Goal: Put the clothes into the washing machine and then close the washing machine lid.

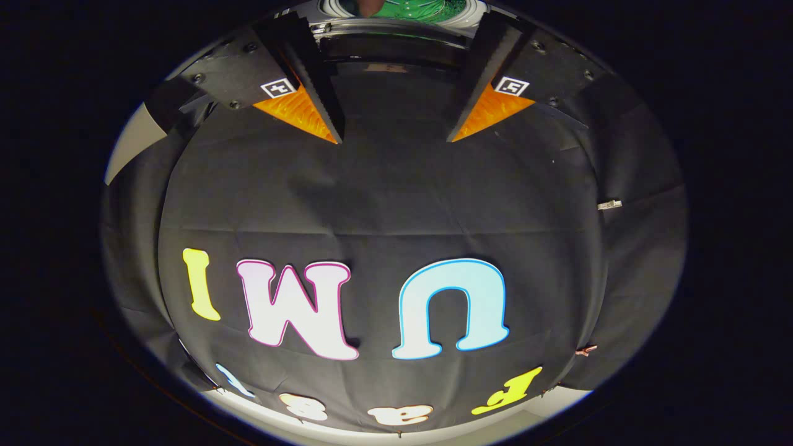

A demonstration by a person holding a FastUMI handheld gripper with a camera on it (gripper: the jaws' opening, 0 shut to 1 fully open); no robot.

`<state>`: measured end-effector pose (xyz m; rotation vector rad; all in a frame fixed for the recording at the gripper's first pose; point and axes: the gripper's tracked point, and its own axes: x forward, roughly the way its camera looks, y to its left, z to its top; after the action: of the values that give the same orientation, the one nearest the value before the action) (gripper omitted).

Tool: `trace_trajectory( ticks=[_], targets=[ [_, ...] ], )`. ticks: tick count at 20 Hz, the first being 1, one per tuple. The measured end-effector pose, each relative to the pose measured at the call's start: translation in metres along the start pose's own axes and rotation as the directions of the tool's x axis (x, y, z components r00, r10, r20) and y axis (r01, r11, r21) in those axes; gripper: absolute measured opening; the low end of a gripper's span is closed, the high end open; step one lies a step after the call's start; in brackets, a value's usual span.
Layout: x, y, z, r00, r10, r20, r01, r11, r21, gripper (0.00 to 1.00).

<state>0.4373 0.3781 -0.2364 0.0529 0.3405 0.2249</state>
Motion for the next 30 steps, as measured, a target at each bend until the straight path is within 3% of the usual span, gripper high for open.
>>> trace_trajectory(
  ticks=[17, 30],
  targets=[
    [-0.063, 0.011, -0.012, 0.987, 0.002, 0.163, 0.002, 1.0, -0.024, 1.0],
    [-0.114, 0.016, -0.051, 0.981, -0.036, 0.191, 0.04, 0.999, -0.016, 0.99]
  ],
)
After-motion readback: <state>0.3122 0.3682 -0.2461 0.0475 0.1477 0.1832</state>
